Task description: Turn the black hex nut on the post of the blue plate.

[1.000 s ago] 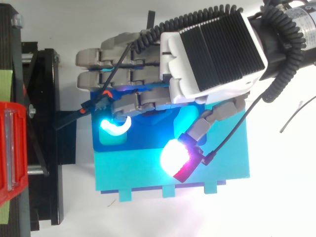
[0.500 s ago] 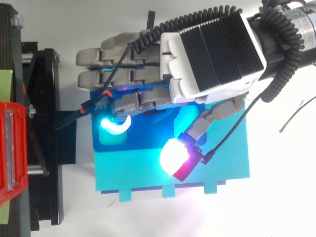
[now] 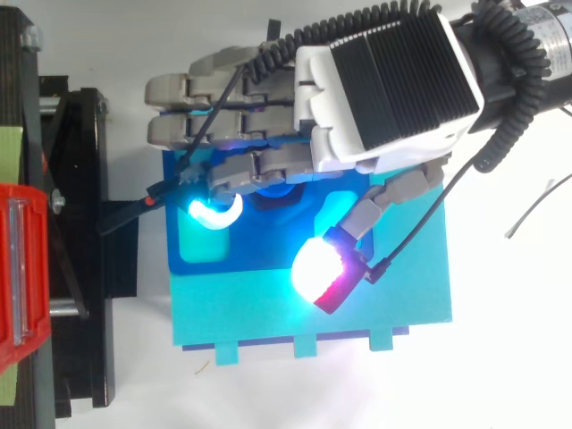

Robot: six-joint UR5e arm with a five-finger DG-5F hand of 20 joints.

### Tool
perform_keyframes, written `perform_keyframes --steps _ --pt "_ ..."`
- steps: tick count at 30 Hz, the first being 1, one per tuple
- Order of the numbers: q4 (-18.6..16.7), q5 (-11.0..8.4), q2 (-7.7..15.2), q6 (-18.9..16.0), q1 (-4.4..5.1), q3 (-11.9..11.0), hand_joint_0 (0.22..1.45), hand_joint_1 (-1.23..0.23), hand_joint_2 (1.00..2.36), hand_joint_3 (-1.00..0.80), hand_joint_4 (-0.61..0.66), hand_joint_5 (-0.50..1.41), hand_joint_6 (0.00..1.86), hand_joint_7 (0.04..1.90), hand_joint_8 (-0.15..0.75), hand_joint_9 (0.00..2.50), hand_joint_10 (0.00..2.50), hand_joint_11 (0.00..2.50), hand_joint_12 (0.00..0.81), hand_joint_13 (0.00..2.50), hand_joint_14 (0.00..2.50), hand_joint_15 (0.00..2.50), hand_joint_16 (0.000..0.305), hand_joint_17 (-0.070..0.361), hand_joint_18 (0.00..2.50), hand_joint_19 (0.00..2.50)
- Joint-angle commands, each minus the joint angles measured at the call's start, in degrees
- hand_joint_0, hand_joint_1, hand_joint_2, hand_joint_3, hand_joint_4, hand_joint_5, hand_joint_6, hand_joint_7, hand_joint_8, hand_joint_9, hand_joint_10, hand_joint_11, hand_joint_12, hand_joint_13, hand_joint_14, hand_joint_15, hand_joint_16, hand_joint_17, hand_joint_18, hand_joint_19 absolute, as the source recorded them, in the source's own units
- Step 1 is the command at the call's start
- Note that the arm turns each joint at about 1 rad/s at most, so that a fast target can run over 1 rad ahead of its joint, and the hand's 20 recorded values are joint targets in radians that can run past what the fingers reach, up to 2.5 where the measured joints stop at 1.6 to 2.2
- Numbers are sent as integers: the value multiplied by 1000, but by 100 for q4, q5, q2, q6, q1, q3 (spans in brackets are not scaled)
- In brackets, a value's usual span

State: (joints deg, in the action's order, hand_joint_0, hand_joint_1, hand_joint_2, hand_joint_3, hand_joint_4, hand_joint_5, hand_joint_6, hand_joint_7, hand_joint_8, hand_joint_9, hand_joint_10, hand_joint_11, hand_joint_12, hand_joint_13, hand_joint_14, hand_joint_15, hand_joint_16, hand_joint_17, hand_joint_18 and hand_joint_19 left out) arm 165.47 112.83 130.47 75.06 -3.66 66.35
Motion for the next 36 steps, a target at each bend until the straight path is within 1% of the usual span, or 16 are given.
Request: perform_keyframes --steps 1,7,15,24,33,36 --pt "2 11 5 0 -21 1 431 -381 1000 -500 280 -206 504 925 261 112 0 0 374 0 0 0 54 121 0 344" --pt "2 11 5 35 -39 1 433 -375 1000 -500 288 -204 504 934 262 114 0 0 372 0 0 0 54 121 0 344" --pt "2 151 5 53 -127 1 433 -373 1000 -500 287 -202 504 941 260 114 0 0 372 0 0 0 54 121 0 352" --pt "-24 195 5 88 -162 1 435 -372 1000 -500 287 -202 504 940 261 117 0 0 371 0 0 0 54 120 0 344" --pt "-24 292 5 114 -223 1 436 -373 1000 -500 288 -202 504 945 261 118 0 0 371 0 0 0 53 120 0 351" --pt "-33 292 5 123 -232 1 437 -374 1000 -500 286 -202 504 944 260 117 0 0 370 0 0 0 53 120 0 352"
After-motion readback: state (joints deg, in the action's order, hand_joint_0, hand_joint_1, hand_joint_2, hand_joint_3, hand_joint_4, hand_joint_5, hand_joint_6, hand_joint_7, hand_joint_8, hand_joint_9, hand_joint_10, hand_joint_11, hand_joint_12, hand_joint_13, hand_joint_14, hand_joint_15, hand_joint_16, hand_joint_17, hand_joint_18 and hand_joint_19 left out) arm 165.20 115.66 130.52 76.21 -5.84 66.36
